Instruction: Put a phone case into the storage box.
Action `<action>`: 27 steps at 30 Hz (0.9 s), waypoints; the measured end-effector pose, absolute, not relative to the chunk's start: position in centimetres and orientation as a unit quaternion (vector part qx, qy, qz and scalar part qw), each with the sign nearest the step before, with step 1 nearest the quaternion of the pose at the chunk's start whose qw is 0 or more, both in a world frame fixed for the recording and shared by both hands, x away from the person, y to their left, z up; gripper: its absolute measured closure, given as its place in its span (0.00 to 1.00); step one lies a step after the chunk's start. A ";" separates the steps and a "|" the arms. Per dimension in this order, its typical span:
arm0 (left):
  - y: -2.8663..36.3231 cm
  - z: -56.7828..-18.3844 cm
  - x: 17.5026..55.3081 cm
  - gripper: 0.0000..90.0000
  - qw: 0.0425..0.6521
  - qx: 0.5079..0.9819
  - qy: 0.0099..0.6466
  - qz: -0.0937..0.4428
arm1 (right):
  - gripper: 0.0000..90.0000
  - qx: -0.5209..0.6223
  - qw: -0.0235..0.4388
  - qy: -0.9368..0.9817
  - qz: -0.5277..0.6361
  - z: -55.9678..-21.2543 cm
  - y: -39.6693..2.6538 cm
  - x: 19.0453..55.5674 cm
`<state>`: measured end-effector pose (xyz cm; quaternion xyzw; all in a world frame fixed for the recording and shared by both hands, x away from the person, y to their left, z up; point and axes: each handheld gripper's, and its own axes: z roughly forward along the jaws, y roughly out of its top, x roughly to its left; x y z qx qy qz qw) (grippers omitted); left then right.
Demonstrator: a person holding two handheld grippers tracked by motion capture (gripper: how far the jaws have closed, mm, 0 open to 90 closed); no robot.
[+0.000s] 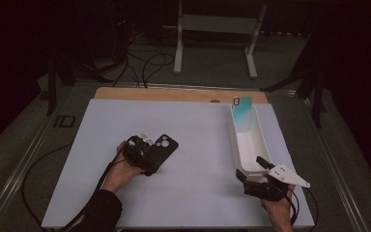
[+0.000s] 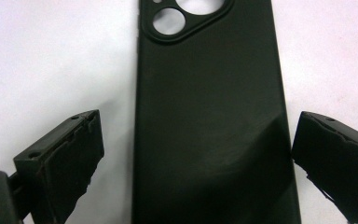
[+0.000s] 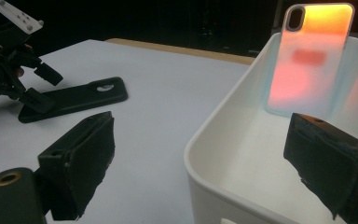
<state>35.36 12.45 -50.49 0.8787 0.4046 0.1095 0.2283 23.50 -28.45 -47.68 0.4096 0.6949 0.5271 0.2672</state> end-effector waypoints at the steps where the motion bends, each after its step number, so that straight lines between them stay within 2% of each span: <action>1: 12.2 -50.7 35.4 0.03 0.219 0.883 0.401 0.109 | 0.09 0.410 0.267 0.695 0.527 -47.7 -28.4 23.5; 21: 11.6 -51.1 36.1 0.05 0.200 0.888 0.406 0.084 | 0.09 0.404 0.261 0.700 0.527 -47.7 -27.9 23.7; 25: 11.6 -50.9 36.0 0.13 0.205 0.888 0.402 0.087 | 0.09 0.404 0.259 0.702 0.526 -47.7 -27.8 23.8; 27: 11.6 -50.9 35.9 0.14 0.206 0.888 0.403 0.088 | 0.10 0.402 0.258 0.703 0.526 -47.7 -27.7 23.9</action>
